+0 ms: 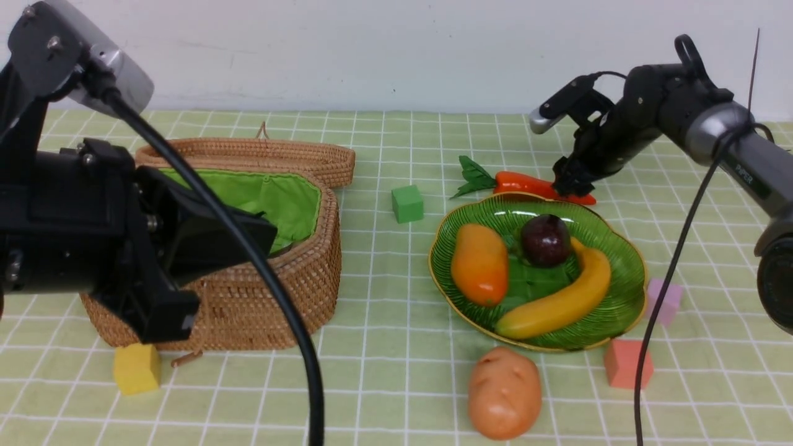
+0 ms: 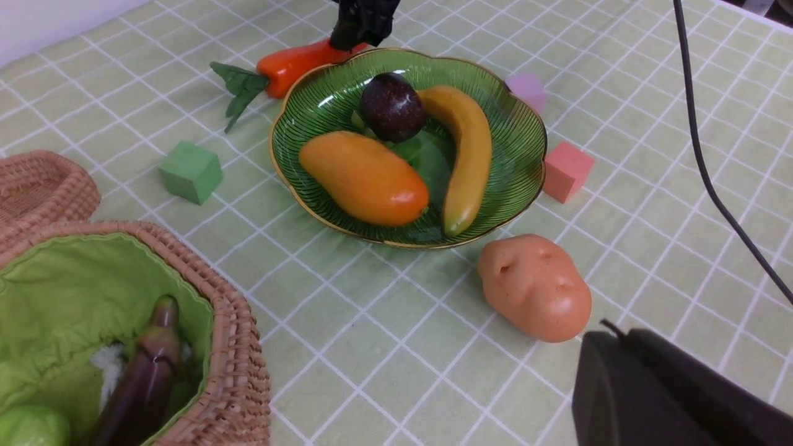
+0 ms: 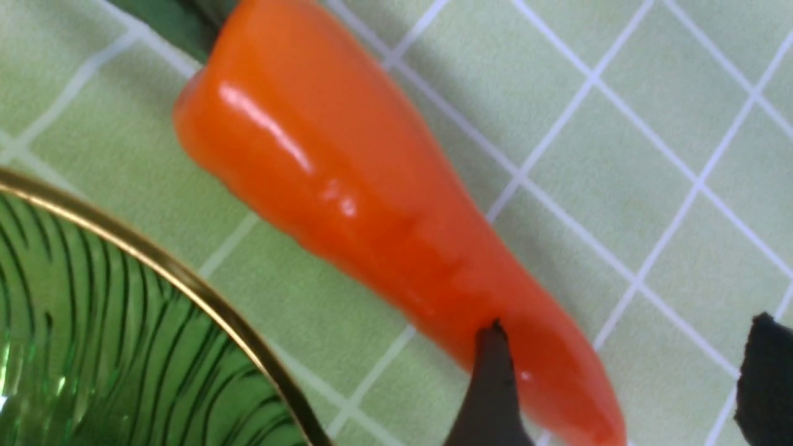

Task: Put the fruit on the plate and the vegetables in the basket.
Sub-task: Use the right arm to grab a carrot and put it into the left basket

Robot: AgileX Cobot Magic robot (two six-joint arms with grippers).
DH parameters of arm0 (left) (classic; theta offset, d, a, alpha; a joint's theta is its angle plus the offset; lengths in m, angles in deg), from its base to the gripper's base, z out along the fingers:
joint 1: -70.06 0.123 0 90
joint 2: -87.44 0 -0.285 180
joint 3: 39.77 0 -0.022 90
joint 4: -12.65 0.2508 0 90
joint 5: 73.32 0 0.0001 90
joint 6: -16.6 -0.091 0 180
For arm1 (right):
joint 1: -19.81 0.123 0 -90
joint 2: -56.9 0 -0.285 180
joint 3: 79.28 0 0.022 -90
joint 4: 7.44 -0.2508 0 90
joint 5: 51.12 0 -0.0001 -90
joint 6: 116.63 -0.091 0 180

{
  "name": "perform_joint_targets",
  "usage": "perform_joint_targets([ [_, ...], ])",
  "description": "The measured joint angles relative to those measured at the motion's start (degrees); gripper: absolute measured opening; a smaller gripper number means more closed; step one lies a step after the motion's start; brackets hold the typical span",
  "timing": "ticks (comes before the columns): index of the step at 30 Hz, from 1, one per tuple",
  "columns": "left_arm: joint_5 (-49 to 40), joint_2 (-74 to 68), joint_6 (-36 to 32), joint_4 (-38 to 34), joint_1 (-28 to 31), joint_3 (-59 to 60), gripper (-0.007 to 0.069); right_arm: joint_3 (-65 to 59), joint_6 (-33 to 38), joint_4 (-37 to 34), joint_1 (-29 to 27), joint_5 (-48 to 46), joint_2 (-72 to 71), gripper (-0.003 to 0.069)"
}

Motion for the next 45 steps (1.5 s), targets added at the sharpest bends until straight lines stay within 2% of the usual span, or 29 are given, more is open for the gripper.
perform_joint_targets([
  [16, -0.4, 0.0, 0.0, 0.0, 0.0, 0.0, -0.0013, 0.0, 0.0, 0.0, 0.0, 3.0, 2.1, 0.0494],
  [26, -0.4, 0.0, 0.0, 0.1, 0.0, 0.0, -0.0013, 0.0, 0.0, 0.0, 0.0, 3.8, 2.4, 0.0433],
  [32, -0.4, 0.0, 0.0, 0.1, 0.0, 0.0, -0.0013, 0.0, 2.1, 0.0, 0.0, 3.8, 2.4, 0.0332],
  [40, -0.4, 0.0, 0.0, 0.2, 0.0, 0.0, -0.0013, 0.0, 2.8, -0.2, 0.0, 3.3, 2.4, 0.0108],
  [45, -0.4, 0.0, 0.0, 0.4, 0.0, 0.0, -0.0013, 0.0, 2.9, -0.2, 0.0, 0.9, 2.3, 0.0034],
])
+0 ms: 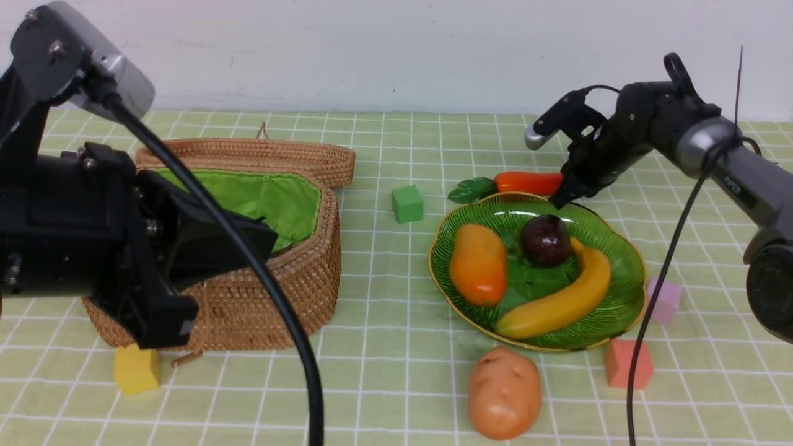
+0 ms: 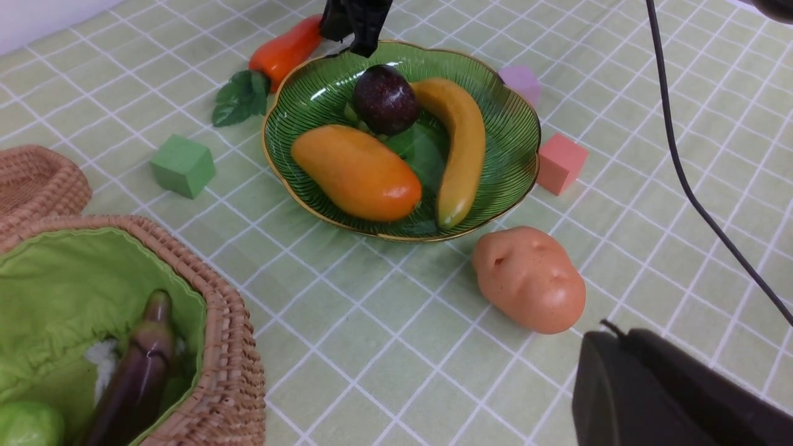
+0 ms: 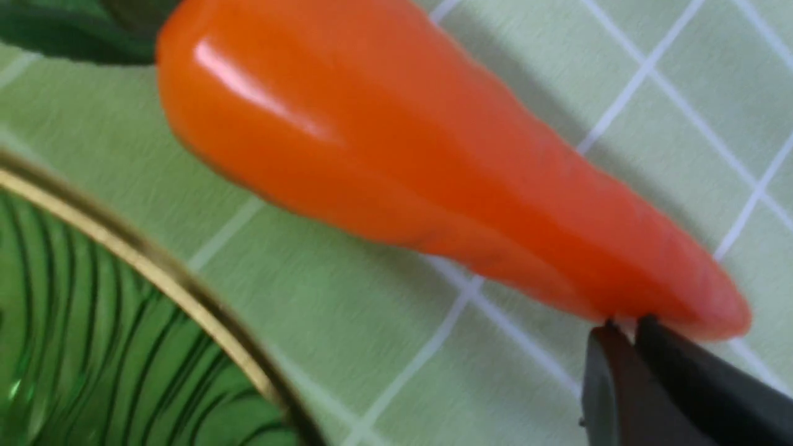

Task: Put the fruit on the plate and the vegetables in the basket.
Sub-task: Use the right arm to grab a carrot and put it into the left basket

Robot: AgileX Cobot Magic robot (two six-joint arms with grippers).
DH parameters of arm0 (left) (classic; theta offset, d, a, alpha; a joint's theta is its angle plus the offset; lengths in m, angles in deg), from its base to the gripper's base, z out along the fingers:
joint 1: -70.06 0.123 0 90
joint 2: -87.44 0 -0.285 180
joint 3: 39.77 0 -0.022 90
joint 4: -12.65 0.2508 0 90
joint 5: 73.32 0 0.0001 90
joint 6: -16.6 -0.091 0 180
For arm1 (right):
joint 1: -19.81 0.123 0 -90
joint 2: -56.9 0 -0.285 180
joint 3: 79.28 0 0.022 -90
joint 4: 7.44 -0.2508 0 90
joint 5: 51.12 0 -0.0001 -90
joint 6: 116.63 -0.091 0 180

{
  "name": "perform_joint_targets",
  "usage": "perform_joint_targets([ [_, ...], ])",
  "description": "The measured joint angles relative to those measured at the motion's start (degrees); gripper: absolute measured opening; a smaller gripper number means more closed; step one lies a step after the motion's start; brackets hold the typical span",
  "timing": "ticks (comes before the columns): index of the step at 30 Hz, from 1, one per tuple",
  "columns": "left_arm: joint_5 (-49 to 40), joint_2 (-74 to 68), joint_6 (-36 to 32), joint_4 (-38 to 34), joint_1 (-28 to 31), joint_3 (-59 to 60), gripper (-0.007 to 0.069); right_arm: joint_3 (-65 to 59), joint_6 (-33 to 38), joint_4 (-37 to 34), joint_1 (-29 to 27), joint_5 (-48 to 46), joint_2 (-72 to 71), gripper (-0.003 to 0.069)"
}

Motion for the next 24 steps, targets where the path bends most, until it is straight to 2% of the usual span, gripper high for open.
perform_joint_targets([
  [4, 0.0, 0.0, 0.0, 0.1, 0.0, 0.0, -0.0013, 0.0, -0.2, 0.0, 0.0, -2.4, -0.7, 0.0000],
  [7, 0.0, 0.0, 0.0, 0.1, 0.0, 0.0, -0.0013, 0.0, -4.3, 0.0, 0.0, -2.6, -2.7, -0.0004],
  [11, 0.0, 0.0, 0.0, 0.1, 0.0, 0.0, -0.0013, 0.3, -14.8, -0.1, 0.0, -2.4, -4.7, -0.0004],
  [12, 0.0, 0.0, 0.0, 0.1, 0.0, 0.0, -0.0013, 1.5, -25.5, -0.7, 0.0, -2.4, -5.2, -0.0004],
  [16, 0.0, 0.0, 0.0, 0.1, 0.0, 0.0, -0.0013, 4.5, -41.0, -1.8, 0.0, -2.5, -5.3, 0.0016],
  [18, 0.0, 0.0, 0.0, 0.1, 0.0, 0.0, -0.0013, 5.3, -45.5, -2.2, 0.0, -2.1, -5.3, 0.0056],
  [22, -0.6, 0.0, 0.0, 0.1, 0.0, 0.0, -0.0013, 5.5, -47.8, -2.8, 0.0, 1.8, -5.2, 0.0244],
  [23, -0.6, 0.0, 0.0, 0.1, 0.0, 0.0, -0.0013, 5.5, -47.8, -2.8, 0.0, 2.1, -5.2, 0.0244],
  [24, -1.2, 0.0, 0.0, 0.1, 0.0, 0.0, -0.0013, 5.5, -48.0, -3.1, 0.0, 3.8, -4.9, 0.0354],
])
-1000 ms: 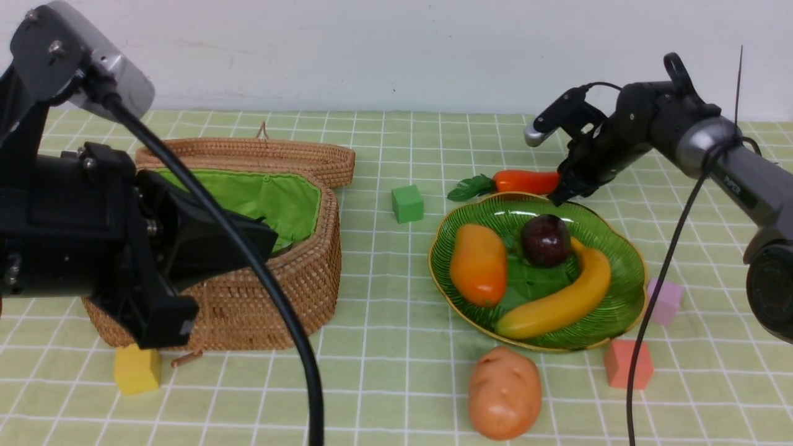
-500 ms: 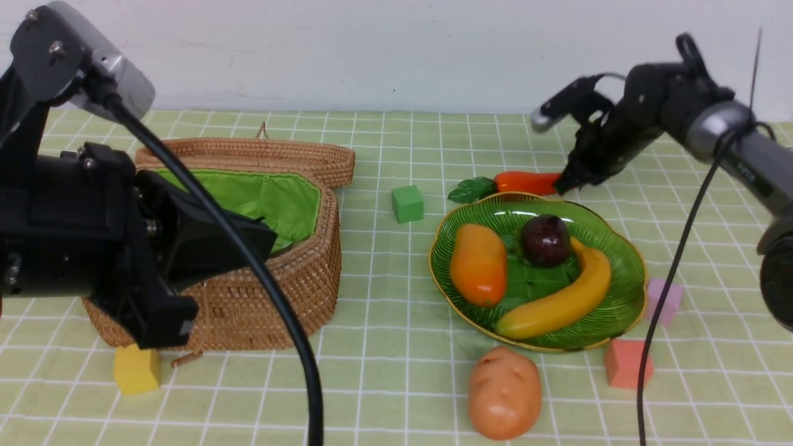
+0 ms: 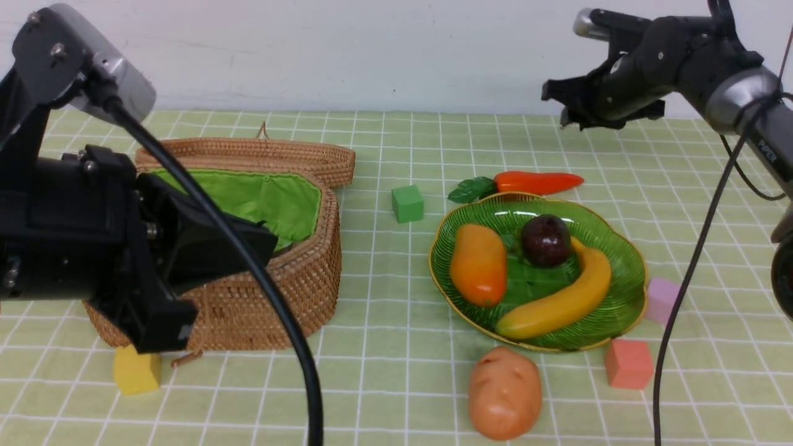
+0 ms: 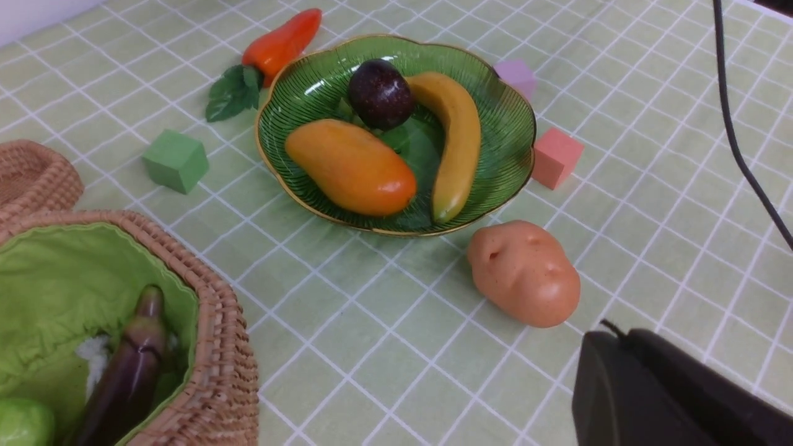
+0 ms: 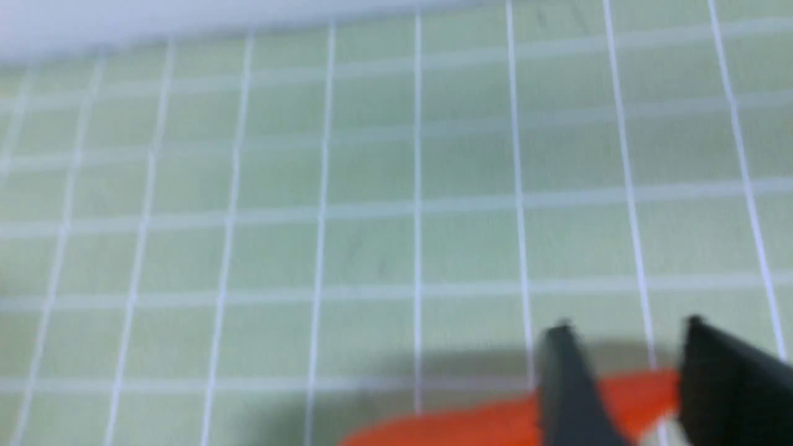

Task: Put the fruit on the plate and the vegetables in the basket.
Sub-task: Use the right arm to grab a carrot and put it into the left basket

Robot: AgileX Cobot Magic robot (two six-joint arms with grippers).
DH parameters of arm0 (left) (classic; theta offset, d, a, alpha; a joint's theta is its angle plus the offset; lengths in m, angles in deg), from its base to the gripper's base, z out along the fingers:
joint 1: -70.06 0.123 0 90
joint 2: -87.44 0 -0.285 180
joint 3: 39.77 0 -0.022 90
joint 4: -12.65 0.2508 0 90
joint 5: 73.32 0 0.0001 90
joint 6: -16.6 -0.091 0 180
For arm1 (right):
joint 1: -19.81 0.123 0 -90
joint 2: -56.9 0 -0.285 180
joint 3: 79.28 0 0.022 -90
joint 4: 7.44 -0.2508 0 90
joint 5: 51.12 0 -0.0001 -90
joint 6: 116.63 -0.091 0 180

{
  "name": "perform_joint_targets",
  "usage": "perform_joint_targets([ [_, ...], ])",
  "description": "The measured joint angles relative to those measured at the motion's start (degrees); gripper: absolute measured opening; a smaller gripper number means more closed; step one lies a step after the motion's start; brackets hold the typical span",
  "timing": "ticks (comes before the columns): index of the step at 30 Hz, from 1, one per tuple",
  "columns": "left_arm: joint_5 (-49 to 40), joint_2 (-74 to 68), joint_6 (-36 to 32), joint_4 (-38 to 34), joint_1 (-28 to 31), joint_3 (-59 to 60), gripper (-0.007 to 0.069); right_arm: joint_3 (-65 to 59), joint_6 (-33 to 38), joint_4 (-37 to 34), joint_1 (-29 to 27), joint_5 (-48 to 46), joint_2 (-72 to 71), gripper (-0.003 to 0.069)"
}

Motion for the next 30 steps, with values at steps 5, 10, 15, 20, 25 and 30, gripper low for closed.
perform_joint_targets([
  [5, -0.8, 0.0, 0.0, 0.0, 0.0, 0.0, -0.0013, 0.0, 1.1, -2.1, 0.4, 3.8, 2.2, 0.0562],
  [10, -0.9, 0.0, 0.0, 0.0, 0.0, 0.0, -0.0013, 0.0, 12.3, -4.0, 3.1, 0.5, 4.4, 0.0561],
  [15, -0.9, 0.0, 0.0, 0.0, 0.0, 0.0, -0.0013, 0.0, 22.0, -5.5, 4.9, -4.2, 4.4, 0.0524],
  [20, -0.8, 0.0, 0.0, 0.0, 0.0, 0.0, -0.0013, 0.0, 28.7, -5.9, 5.3, -5.3, 4.4, 0.0526],
  [25, -0.8, 0.0, 0.0, 0.0, 0.0, 0.0, -0.0013, 0.0, 31.3, -5.9, 5.3, -6.3, 4.4, 0.0525],
  [30, -0.7, 0.0, 0.0, 0.1, 0.0, 0.0, -0.0013, 0.6, 37.6, -7.0, 5.5, -7.0, 4.4, 0.0526],
])
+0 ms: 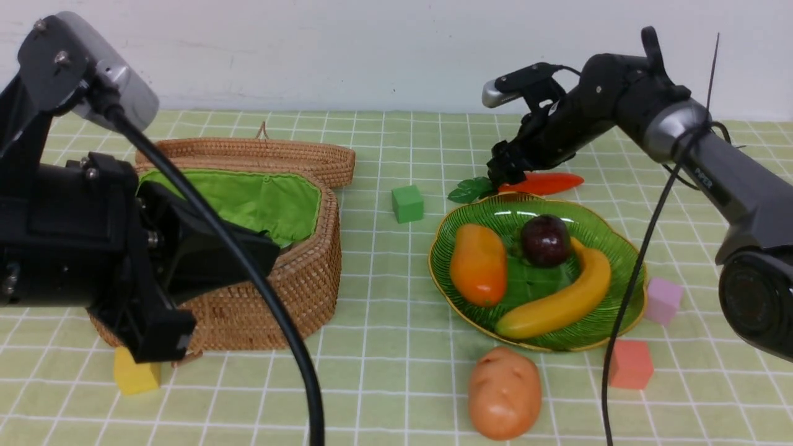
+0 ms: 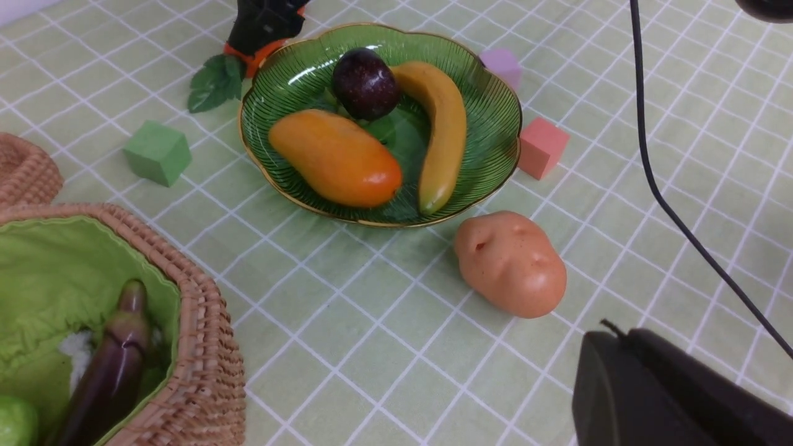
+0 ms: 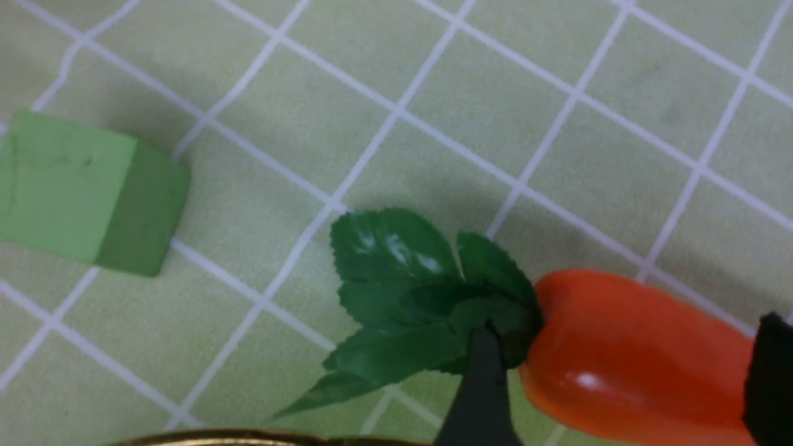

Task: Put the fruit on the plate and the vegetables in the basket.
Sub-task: Use the right arm to grab a carrot and put it into the left basket

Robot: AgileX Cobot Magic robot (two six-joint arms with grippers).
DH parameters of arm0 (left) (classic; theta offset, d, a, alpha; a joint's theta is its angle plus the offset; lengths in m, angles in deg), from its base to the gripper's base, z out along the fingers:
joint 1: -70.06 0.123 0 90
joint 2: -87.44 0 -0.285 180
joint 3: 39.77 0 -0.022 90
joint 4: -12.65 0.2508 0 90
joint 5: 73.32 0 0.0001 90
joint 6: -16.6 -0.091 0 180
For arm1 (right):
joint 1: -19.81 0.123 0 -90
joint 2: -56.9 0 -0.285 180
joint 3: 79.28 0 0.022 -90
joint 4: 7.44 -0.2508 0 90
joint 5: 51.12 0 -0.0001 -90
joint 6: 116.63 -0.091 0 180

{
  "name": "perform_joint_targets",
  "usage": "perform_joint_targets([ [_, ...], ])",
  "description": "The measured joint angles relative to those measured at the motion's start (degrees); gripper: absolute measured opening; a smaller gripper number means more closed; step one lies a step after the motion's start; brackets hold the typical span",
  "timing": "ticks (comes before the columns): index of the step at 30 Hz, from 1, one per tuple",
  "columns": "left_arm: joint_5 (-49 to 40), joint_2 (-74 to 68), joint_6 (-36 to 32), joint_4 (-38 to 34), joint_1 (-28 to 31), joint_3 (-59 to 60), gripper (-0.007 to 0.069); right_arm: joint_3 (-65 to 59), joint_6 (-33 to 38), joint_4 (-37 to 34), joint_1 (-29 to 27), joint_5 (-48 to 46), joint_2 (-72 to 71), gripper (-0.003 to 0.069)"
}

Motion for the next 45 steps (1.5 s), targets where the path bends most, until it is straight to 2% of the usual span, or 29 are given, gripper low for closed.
perform_joint_targets([
  [4, 0.3, 0.0, 0.0, 0.0, 0.0, 0.0, -0.0013, 0.0, 6.0, -0.1, 0.7, 0.4, 0.0, 0.0526],
  [13, 0.3, 0.0, 0.0, 0.0, 0.0, 0.0, -0.0013, 0.0, 6.8, 2.6, 0.3, 2.1, 0.0, 0.0528],
  [22, -0.5, 0.0, 0.0, 0.0, 0.0, 0.0, -0.0013, 0.0, 3.3, 2.8, -0.7, 3.4, 1.6, 0.0528],
  [33, -0.6, 0.0, 0.0, 0.0, 0.0, 0.0, -0.0013, 0.0, -9.5, 6.6, -2.6, 6.6, 2.6, 0.0525],
  [42, -0.8, 0.0, 0.0, 0.0, 0.0, 0.0, -0.0013, 0.0, -8.9, 11.6, -4.1, 4.6, 2.6, 0.0525],
  [45, -0.8, 0.0, 0.0, 0.0, 0.0, 0.0, -0.0013, 0.0, -4.7, 11.6, -5.0, 4.9, 2.6, 0.0525],
])
